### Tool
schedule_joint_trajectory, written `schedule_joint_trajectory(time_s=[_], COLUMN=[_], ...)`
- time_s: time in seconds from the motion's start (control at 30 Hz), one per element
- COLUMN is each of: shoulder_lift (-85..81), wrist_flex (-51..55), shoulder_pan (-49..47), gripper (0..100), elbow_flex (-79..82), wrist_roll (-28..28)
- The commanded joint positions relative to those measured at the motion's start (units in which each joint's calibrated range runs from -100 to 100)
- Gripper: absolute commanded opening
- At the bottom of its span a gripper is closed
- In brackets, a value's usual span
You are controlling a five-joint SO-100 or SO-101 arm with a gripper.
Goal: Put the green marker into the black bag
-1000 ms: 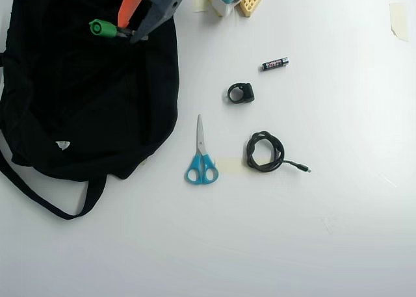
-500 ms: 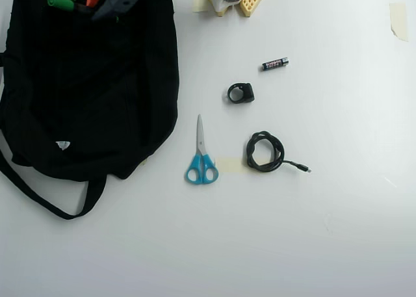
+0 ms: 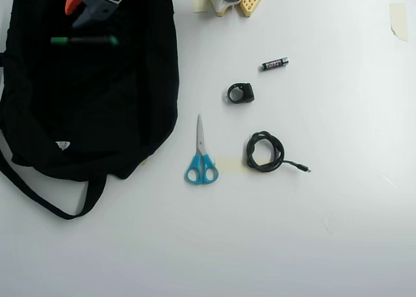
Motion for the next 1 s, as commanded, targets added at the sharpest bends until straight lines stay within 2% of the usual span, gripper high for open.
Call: schedule_joint_trajectory(time_s=[0.0,0.2,0.27,0.37,0.43,0.57,0.63,0.77,0.87,0.97], shoulder_lift=[-1.45,-1.45,-1.45,-1.45,-1.45,-2.61,-12.40,-31.07,-43.19,-53.98], wrist_flex=[-0.34,-0.34,-0.25,-0.25,-0.17,3.62,13.27,22.14,28.51,33.85], shoulder_pan=[-1.22,-1.37,-1.37,-1.75,-1.90,-5.49,-10.95,-28.67,-40.79,-48.72], gripper=[15,14,11,10,2,2,2,2,2,2], elbow_flex=[-0.42,-0.60,-0.60,-0.60,-0.60,-1.04,0.57,3.00,3.45,11.26], wrist_roll=[0.33,0.07,-0.24,-0.24,-0.30,-0.30,-0.30,-0.56,-3.60,-3.02])
